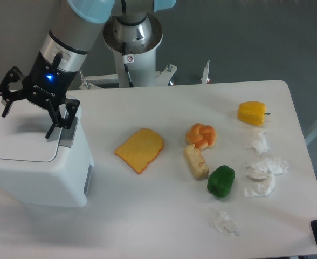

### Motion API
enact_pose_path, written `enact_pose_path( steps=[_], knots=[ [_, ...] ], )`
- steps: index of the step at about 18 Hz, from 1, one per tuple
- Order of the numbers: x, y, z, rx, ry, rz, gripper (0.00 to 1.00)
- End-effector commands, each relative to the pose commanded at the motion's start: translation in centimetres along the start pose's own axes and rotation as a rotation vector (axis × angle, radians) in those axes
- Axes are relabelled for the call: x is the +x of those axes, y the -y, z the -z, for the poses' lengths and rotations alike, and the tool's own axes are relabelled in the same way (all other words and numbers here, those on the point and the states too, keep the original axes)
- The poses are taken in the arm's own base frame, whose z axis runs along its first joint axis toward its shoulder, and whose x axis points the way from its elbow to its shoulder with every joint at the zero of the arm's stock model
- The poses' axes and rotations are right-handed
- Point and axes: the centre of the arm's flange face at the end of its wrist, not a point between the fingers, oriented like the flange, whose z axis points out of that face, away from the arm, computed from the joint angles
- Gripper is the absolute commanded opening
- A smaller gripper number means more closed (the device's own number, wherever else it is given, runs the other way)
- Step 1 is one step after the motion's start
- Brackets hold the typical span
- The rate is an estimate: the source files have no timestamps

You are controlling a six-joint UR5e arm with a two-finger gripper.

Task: Close the trash can
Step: 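Hold the gripper on the closed lid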

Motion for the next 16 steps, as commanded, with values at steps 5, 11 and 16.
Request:
enact_pose_path(
  steps=[5,11,16],
  knots=[
    [-0.06,-0.12,-0.11,-0.004,-0.001,0.007,1.00],
    [-0.05,-0.25,-0.27,-0.008,-0.002,0.018,1.00],
    [-0.23,-0.17,0.10,0.001,-0.005,0.024,1.00]
  ],
)
